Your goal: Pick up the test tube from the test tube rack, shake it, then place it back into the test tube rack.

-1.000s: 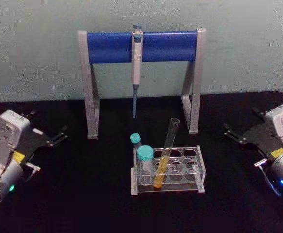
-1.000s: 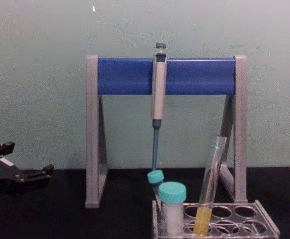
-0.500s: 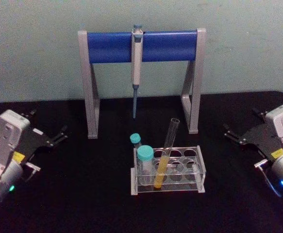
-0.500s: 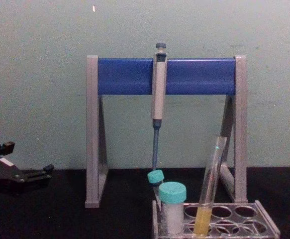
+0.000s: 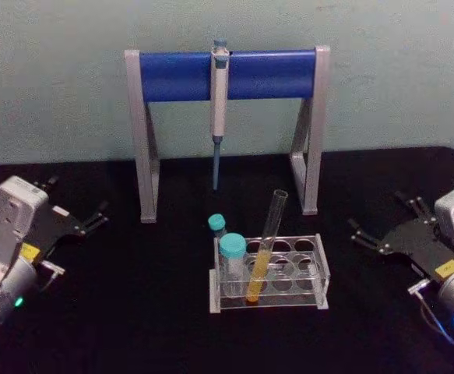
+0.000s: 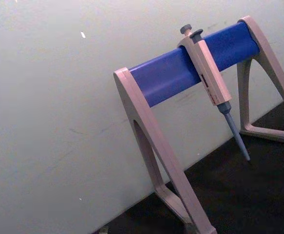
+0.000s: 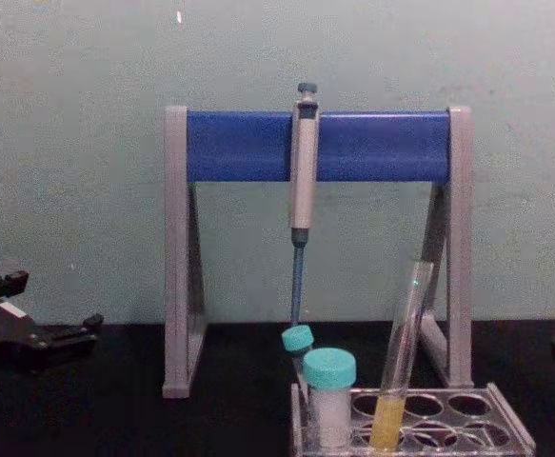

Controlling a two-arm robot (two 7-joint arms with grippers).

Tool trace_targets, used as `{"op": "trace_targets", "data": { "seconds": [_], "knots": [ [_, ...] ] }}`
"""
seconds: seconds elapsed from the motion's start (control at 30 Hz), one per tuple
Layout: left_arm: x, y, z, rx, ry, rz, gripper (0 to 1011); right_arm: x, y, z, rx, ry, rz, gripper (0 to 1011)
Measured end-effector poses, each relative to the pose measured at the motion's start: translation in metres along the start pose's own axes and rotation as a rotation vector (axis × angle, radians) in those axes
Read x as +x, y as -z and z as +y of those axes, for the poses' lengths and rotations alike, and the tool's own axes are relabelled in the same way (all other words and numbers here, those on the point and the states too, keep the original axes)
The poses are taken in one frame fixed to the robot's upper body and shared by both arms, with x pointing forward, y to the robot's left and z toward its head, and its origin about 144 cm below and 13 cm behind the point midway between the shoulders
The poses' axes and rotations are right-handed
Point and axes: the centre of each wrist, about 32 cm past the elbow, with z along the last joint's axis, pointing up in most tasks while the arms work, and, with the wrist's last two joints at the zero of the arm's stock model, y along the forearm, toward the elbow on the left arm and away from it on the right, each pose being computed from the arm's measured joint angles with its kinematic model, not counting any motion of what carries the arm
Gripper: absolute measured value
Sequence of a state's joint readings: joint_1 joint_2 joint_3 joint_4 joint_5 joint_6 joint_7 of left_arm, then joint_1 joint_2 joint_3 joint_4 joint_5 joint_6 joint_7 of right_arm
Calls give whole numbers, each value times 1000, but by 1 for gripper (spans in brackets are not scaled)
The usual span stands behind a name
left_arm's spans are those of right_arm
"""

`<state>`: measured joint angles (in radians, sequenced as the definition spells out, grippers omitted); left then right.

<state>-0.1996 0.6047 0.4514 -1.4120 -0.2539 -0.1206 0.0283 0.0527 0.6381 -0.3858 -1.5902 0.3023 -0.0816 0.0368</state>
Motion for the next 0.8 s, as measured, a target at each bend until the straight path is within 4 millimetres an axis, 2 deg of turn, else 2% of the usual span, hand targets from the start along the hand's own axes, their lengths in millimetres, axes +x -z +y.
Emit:
{"op": "trace_targets", "data": {
  "seconds": [0.33, 0.8],
  "knots": [
    [0, 0, 0, 0, 0, 0, 1001, -20, -11, -13, 55, -135, 166, 1000],
    [0, 0, 0, 0, 0, 0, 1001, -40, -13, -1, 90, -322, 368, 1000]
  ]
}}
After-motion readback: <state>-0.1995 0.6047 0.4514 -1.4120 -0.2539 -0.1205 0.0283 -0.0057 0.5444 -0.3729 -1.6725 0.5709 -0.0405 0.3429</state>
